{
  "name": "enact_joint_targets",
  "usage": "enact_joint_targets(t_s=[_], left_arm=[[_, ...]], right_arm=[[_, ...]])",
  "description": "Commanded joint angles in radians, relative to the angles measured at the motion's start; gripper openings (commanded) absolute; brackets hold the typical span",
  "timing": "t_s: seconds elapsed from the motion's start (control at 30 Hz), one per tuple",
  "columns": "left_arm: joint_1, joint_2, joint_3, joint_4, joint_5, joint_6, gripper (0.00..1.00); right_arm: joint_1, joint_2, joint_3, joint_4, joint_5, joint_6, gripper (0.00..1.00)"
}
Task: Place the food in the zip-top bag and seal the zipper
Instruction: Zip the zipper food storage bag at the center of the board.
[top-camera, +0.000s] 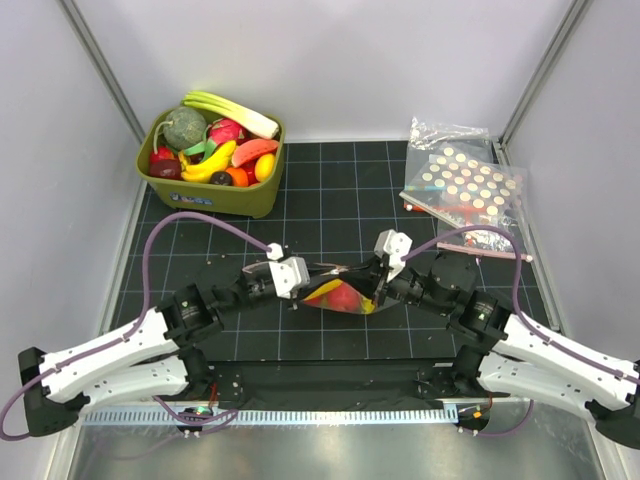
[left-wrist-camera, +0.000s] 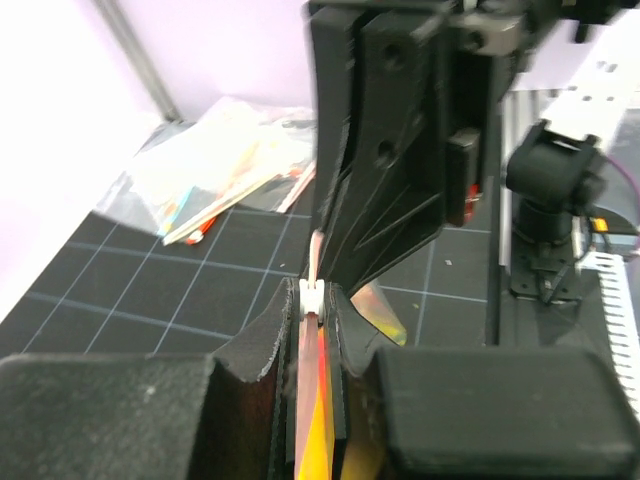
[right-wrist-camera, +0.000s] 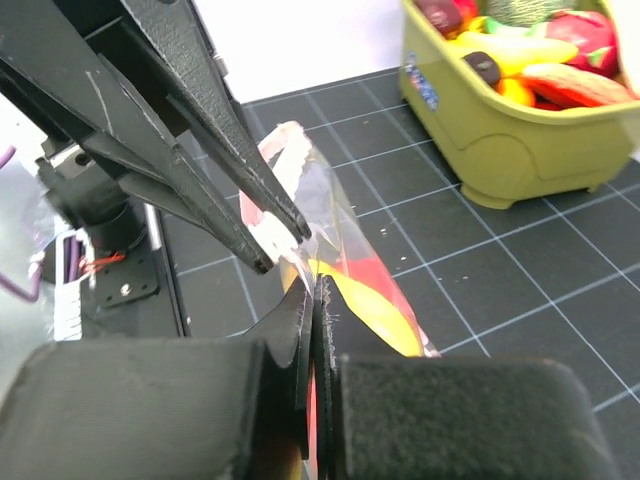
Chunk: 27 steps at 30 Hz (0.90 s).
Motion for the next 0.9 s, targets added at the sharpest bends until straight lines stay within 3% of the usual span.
enact_joint_targets(t_s=[0.0,0.17,0.67,0.87], left_arm=[[-0.003,0.004,0.039,0.028,-0.119,-0.019,0.0],[-0.001,0.036,0.051,0.02,-0.174,-0.019,0.0],[-0.001,0.108,0.094,-0.04,-0.31,-0.03,0.0],[-0.001,0.11,0.096,-0.047,-0.374,-0.04,0.0]], right_arm=[[-0.002,-0.067,-0.019,0.131,0.139,0.032,0.01],[-0.002,-0.159,-0.071,0.177,0.337,0.078,0.01],[-0.002,-0.435,-0.177,0.242,1.173,0.071,0.01],[0.0,-0.455,-0.217,0.326,1.34,0.041,0.01]])
